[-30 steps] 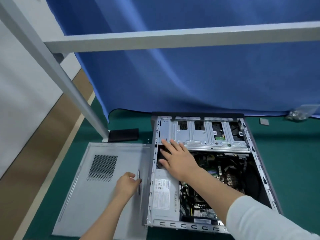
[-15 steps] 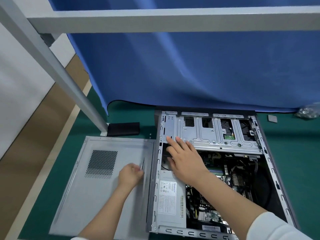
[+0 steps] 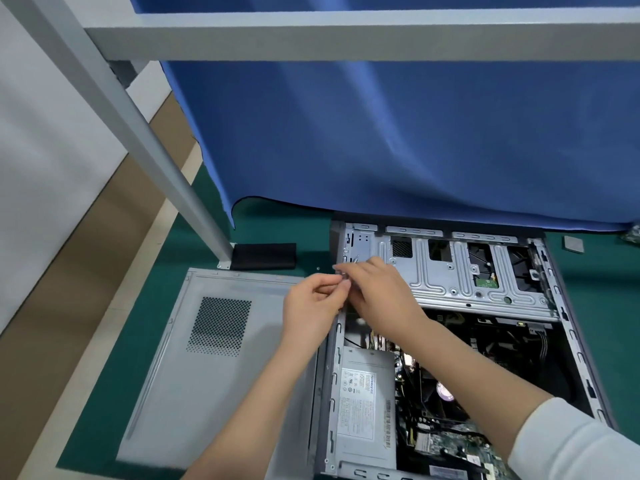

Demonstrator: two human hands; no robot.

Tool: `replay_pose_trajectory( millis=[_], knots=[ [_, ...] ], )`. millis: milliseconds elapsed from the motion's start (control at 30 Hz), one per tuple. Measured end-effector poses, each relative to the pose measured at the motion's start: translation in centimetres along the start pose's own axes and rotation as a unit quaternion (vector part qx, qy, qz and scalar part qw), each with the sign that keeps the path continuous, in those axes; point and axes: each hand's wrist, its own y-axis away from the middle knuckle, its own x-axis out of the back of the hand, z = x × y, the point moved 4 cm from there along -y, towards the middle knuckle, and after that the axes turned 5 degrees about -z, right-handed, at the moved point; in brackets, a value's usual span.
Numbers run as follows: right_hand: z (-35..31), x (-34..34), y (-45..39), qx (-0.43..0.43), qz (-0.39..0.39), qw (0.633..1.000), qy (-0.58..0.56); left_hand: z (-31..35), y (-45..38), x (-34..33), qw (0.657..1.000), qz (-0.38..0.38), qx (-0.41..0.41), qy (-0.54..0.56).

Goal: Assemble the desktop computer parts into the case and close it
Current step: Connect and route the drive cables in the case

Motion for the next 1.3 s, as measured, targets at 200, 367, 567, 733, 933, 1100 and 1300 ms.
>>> replay_pose_trajectory(
  millis=[200,367,567,733,933,1100,1300],
  knots=[
    [4.1,-0.2,-1.4,-0.076,0.049,0.995,-0.044,-2.2,-3.2,2.3,0.995,0.052,0.000,-0.083],
    [5.1,-1.6,-1.3,-0.064,0.085,0.994,-0.023,-6.2,-8.5,4.0,0.967,0.017,0.069,-0.245],
    [5.1,-1.7,-1.4,-0.066,0.107,0.992,0.014,-7.8,-12.3,2.0,0.916,-0.034,0.121,-0.381],
    [5.1,-1.8,-1.6,-0.053,0.122,0.991,0.035,-8.2,-13.9,1.0,0.903,-0.033,0.144,-0.403],
    [5.3,-2.1,-1.6,-0.053,0.117,0.990,0.049,-8.6,-14.7,1.0,0.899,-0.009,0.155,-0.410],
    [5.3,-2.0,-1.5,-0.055,0.119,0.990,0.051,-8.8,-14.8,0.7,0.901,-0.020,0.138,-0.411],
    [5.0,-1.5,-1.3,-0.057,0.105,0.993,0.019,-7.5,-12.6,1.8,0.962,0.045,0.086,-0.254]
  ],
)
